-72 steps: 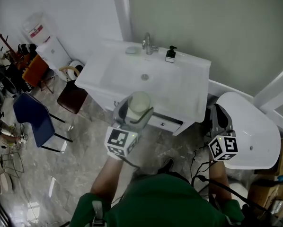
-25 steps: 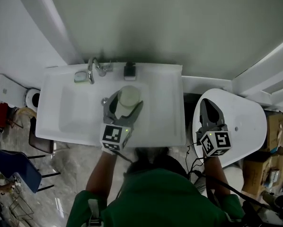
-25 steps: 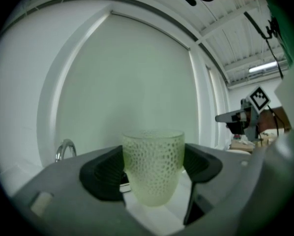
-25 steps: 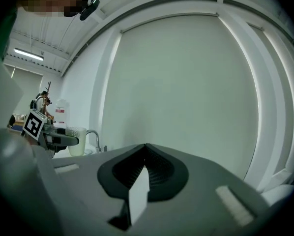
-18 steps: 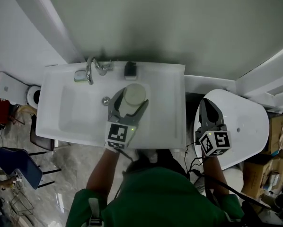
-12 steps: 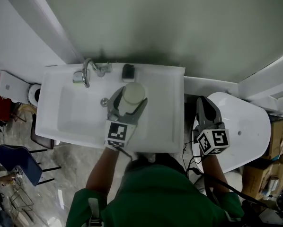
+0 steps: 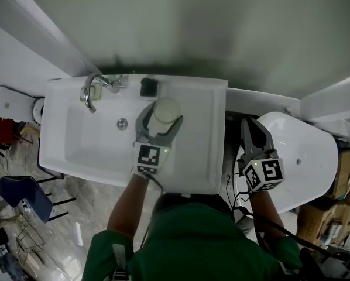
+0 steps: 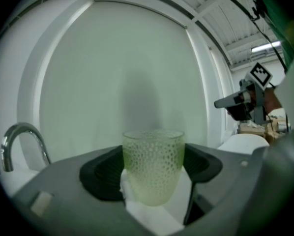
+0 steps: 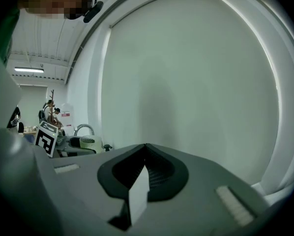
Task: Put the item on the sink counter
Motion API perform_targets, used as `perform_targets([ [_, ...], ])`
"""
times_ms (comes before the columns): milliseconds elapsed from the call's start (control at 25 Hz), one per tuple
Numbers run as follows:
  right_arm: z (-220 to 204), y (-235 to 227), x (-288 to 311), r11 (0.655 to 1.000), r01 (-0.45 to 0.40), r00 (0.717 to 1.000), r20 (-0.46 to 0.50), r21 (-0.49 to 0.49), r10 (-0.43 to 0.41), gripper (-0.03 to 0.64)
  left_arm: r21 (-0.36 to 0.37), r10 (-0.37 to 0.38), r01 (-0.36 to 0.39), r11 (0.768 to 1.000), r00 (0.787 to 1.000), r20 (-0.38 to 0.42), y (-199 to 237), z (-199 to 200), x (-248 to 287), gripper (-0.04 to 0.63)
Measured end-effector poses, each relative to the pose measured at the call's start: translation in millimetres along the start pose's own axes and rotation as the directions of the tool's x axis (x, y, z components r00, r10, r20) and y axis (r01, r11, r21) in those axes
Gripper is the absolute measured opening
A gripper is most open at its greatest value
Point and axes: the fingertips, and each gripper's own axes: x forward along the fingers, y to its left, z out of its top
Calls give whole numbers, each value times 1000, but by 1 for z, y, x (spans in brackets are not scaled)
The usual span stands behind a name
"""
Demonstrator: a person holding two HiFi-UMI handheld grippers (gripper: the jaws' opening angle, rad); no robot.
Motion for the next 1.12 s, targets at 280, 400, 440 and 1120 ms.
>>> perform_targets([
  [280, -28, -25, 21, 1000, -9, 999, -52, 14, 9, -3, -20, -37, 36, 999, 998, -43, 0, -41, 53, 367],
  [400, -40, -32, 29, 1000, -21, 997, -75, 12, 22, -3, -41, -40, 38, 998, 998, -54, 3, -55, 73, 367],
  [440, -43, -35, 31, 1000, -25, 997, -79, 10, 26, -3, -45, -42, 39, 998, 997, -58, 3, -60, 80, 366],
  [1120, -85, -73, 55, 998, 26, 983, -182, 49, -17, -3, -49, -88, 82, 995, 988, -129, 12, -117, 159, 367],
])
